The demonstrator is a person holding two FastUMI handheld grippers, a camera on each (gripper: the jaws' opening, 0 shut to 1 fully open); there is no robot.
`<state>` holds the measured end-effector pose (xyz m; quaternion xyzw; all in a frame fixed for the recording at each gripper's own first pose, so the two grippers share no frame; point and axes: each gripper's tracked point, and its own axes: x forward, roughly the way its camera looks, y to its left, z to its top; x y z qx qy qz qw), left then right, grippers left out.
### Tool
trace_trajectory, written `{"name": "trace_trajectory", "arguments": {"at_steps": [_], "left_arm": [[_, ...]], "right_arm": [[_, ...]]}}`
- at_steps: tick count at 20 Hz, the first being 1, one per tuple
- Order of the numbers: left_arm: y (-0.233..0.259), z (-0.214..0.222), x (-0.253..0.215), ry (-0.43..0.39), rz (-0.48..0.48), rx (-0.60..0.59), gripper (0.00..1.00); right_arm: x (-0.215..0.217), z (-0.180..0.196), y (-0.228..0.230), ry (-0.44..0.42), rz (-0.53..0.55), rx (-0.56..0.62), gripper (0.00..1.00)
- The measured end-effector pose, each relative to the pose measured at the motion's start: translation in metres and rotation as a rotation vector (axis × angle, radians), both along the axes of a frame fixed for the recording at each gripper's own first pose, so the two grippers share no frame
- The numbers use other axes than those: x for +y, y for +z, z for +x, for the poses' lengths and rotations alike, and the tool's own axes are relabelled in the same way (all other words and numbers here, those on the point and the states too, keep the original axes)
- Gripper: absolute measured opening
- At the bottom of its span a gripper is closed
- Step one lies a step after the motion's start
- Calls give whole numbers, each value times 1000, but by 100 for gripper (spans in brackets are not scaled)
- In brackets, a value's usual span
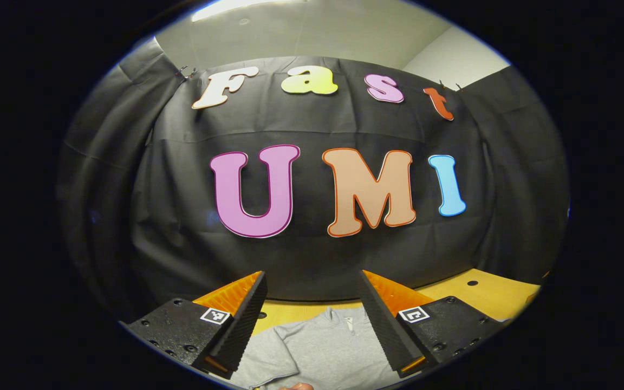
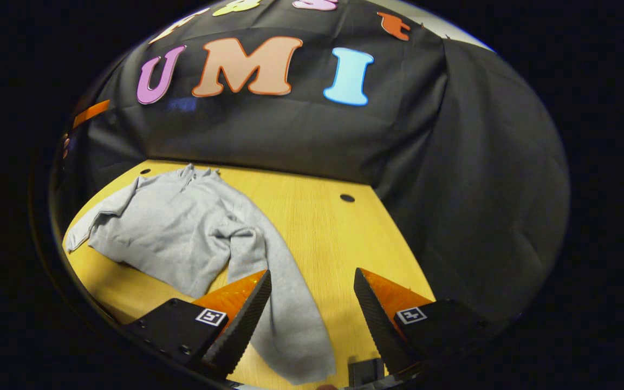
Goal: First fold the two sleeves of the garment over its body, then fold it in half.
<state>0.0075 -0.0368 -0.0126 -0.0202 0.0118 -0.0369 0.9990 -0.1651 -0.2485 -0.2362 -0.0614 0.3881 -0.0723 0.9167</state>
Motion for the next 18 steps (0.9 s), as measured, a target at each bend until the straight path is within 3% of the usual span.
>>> {"name": "trace_trajectory", "arguments": {"at_steps": [12, 18], "left_arm": [[-4, -3, -5, 4, 20, 21, 97], [-8, -3, -6, 6, 25, 35, 96]], "right_arm": [[-17, -82, -82, -16, 74, 279, 99], [-14, -99, -102, -44, 131, 350, 99]]}}
